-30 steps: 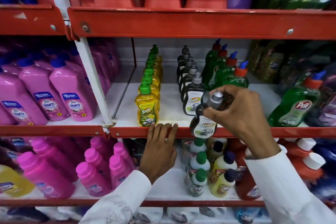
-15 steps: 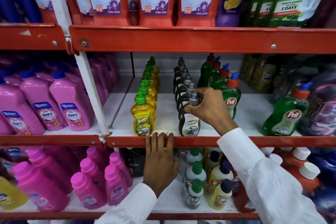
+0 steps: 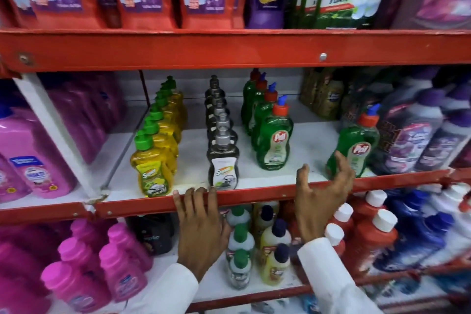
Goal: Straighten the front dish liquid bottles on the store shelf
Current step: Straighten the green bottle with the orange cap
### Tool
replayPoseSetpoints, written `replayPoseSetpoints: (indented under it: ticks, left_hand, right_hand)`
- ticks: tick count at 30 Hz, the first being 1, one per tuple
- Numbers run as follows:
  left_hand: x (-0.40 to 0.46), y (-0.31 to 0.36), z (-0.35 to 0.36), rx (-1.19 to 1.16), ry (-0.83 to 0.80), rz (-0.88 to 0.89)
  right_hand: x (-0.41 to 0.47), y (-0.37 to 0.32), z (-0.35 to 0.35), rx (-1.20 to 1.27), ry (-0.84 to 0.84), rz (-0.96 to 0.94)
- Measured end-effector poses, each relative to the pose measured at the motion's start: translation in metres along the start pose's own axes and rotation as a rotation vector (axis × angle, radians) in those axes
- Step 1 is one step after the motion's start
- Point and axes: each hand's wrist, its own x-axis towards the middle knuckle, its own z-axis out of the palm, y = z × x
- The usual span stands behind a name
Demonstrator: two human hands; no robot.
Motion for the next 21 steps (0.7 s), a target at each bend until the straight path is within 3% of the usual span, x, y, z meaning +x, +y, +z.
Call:
replayPoseSetpoints:
  ticks: [10,16,21]
  left_hand:
    - [0.000,0.000,-0.002,0.003,0.020,0.008]
    - [0.000,0.003,-0.004,-0.011,0.001,-0.018]
    - [-0.001,0.004,-0.002,-0.023,0.005,-0.034]
  right_hand:
    - [0.075,0.055,0.005,-0.195,-0.001,0.248]
    - [0.071,0.041,-0.001,-0.140,-0.042,0.147]
    - [0.033,0.011,0.015,-0.107,-0.214,0.049]
